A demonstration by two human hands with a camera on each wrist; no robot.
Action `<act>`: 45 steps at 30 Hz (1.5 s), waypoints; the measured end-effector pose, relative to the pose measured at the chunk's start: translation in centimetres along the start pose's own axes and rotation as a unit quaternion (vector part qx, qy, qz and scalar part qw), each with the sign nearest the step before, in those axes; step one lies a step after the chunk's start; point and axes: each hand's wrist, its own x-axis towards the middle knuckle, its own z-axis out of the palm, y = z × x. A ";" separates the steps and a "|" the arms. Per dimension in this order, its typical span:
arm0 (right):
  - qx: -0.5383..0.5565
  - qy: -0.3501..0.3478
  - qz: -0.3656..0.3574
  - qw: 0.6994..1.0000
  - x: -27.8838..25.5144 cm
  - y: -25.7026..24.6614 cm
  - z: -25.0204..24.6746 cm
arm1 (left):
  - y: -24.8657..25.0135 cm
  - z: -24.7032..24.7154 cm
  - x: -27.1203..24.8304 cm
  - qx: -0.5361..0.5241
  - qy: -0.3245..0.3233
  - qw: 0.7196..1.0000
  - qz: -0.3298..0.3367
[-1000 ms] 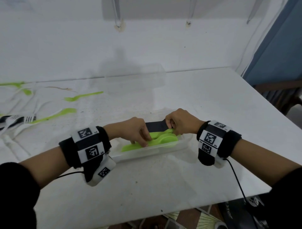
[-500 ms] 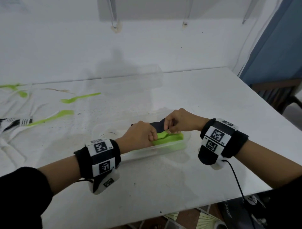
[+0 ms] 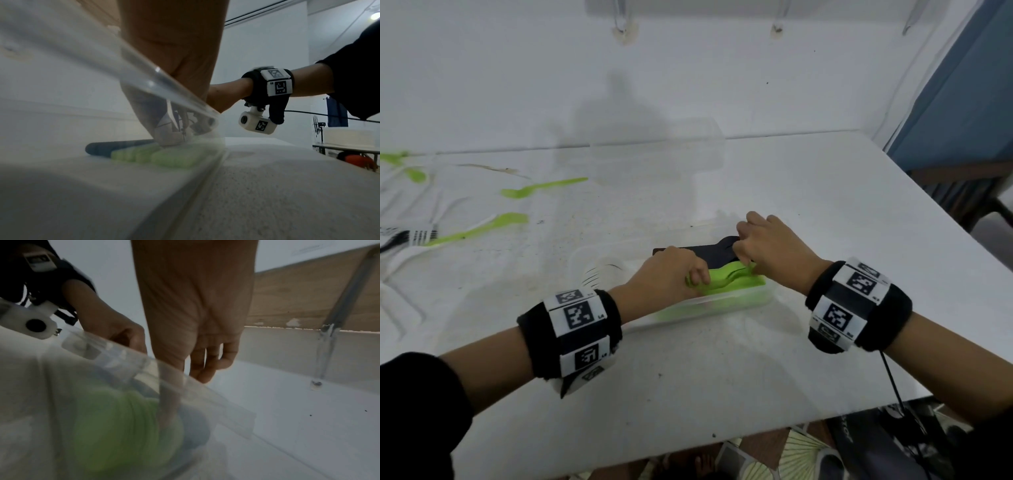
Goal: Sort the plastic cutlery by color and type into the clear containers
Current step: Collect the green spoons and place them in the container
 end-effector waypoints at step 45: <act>0.497 -0.119 0.233 0.828 1.2 1.7 1.5 | -6.5 -3.7 -8.2 -0.247 0.060 0.899 -0.358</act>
